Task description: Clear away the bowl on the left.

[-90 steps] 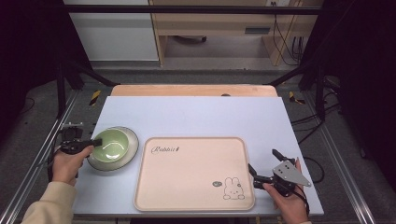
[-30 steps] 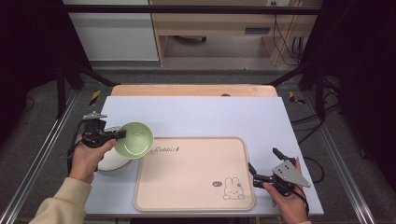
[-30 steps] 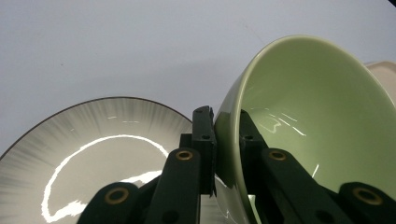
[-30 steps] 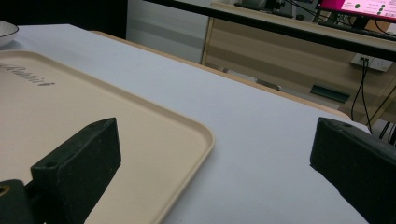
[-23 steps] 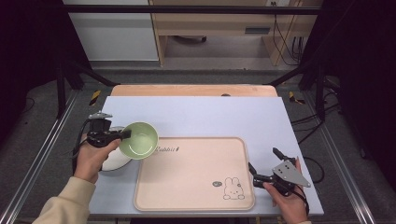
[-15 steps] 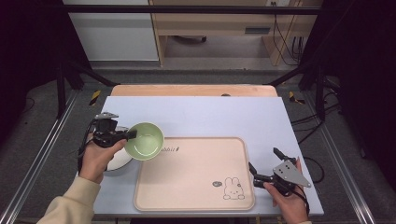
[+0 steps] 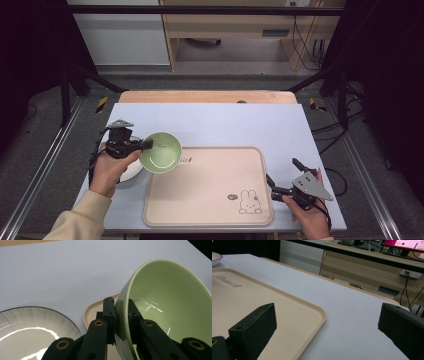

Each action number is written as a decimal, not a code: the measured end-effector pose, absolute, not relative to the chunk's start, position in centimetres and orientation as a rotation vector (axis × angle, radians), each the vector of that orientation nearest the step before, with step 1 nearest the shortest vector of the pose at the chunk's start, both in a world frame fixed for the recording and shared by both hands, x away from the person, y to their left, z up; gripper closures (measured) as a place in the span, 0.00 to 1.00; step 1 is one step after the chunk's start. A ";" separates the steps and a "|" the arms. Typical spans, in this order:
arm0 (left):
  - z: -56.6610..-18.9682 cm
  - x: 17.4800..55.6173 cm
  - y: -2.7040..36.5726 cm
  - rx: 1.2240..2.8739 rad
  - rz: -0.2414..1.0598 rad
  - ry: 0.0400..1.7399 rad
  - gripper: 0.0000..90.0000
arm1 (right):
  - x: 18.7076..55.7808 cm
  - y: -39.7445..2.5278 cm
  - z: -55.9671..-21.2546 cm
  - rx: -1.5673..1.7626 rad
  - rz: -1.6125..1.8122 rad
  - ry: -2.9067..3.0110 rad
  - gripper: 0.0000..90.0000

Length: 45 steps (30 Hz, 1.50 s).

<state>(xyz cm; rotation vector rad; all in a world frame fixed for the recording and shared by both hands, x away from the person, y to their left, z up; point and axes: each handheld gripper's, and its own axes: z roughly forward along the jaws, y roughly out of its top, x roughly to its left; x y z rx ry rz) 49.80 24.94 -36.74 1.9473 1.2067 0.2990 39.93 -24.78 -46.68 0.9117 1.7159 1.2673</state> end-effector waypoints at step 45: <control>-39.8 49.0 12.8 2.138 0.169 1.005 0.91 | 39.9 -25.0 -46.6 0.916 1.285 1.705 0.02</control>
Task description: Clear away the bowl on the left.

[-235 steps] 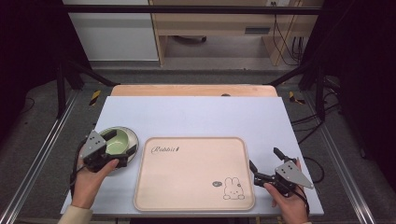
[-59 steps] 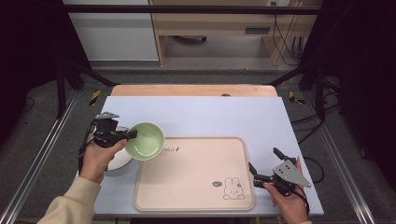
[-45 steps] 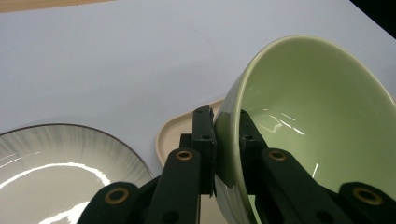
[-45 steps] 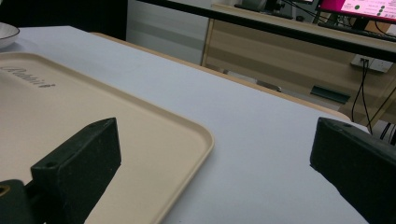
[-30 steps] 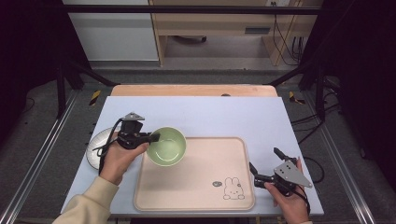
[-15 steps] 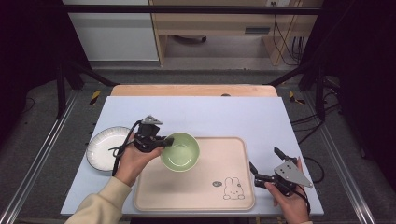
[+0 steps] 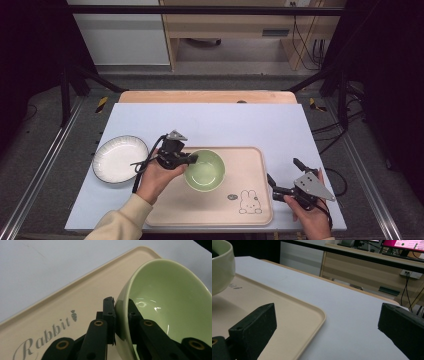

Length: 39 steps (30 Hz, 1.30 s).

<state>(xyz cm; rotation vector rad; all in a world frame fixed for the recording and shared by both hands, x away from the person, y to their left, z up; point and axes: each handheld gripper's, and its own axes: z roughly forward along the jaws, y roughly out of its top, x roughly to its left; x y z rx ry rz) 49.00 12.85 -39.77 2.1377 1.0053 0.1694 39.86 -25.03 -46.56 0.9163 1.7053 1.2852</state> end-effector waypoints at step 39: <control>-41.7 48.3 13.3 2.172 0.123 1.020 0.91 | 39.9 -24.9 -46.6 0.908 1.272 1.712 0.02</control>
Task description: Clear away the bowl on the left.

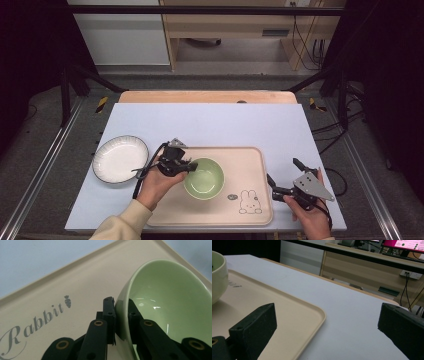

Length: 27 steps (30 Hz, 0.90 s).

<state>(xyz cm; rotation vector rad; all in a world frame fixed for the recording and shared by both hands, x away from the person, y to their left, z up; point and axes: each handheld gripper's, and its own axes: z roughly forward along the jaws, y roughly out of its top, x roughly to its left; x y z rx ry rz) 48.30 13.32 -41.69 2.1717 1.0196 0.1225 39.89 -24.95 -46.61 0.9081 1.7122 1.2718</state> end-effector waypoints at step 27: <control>-43.8 49.0 14.2 2.134 0.020 1.083 0.91 | 39.9 -24.9 -46.6 0.913 1.272 1.715 0.03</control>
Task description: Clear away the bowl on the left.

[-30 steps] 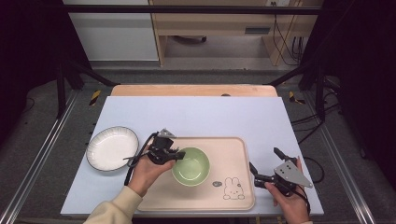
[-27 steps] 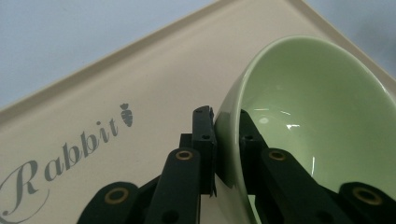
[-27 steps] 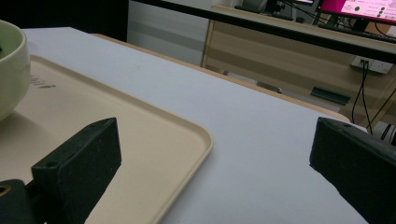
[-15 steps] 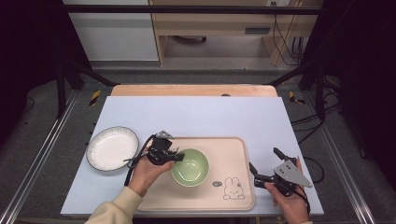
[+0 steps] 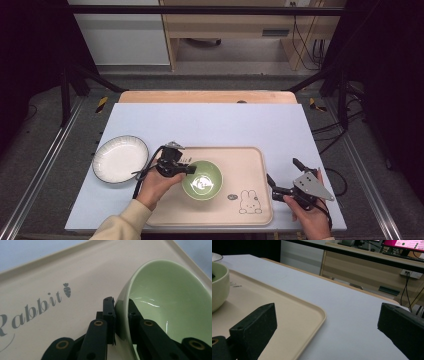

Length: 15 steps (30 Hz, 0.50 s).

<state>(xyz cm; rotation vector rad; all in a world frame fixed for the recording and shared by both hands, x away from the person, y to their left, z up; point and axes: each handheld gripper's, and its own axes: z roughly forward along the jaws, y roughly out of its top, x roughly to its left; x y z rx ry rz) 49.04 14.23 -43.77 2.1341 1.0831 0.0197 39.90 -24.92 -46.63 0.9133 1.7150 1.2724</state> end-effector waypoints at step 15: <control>-44.3 49.4 14.5 2.144 0.011 1.096 0.92 | 39.9 -24.9 -46.6 0.913 1.272 1.718 0.03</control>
